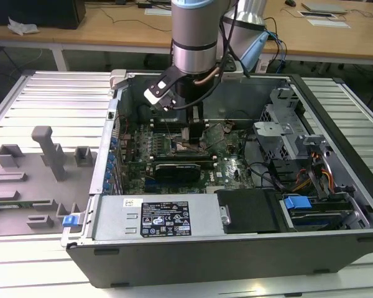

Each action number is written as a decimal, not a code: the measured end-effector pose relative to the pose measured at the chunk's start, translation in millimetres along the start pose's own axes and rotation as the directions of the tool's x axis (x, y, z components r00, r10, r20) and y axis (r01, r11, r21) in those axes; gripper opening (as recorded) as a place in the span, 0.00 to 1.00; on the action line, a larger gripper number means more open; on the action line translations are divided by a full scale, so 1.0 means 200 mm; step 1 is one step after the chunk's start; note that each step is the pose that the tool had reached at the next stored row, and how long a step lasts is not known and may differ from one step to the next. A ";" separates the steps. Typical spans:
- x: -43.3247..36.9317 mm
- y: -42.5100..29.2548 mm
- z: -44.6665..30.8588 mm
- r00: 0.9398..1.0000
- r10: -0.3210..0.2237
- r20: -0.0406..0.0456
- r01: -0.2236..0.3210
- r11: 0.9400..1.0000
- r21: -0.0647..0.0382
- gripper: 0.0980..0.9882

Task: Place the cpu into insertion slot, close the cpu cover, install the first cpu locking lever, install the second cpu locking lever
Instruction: 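Place the cpu into insertion slot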

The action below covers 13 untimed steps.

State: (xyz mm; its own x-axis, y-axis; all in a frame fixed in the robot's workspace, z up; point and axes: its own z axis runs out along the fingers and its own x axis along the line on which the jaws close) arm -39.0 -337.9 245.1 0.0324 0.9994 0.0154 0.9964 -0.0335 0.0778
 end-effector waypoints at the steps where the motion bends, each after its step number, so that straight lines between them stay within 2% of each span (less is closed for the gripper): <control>1: 0.011 -0.001 0.014 1.000 0.001 0.000 -0.001 1.000 0.000 0.50; 10: 0.041 -0.028 0.089 1.000 -0.003 0.001 0.003 1.000 0.000 0.50; 13: 0.054 -0.030 0.104 1.000 -0.005 0.001 0.005 1.000 0.000 0.50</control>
State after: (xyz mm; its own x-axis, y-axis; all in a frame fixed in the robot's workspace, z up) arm -43.1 -326.7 224.2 0.0274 0.9995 0.0143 0.9966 -0.0284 0.0778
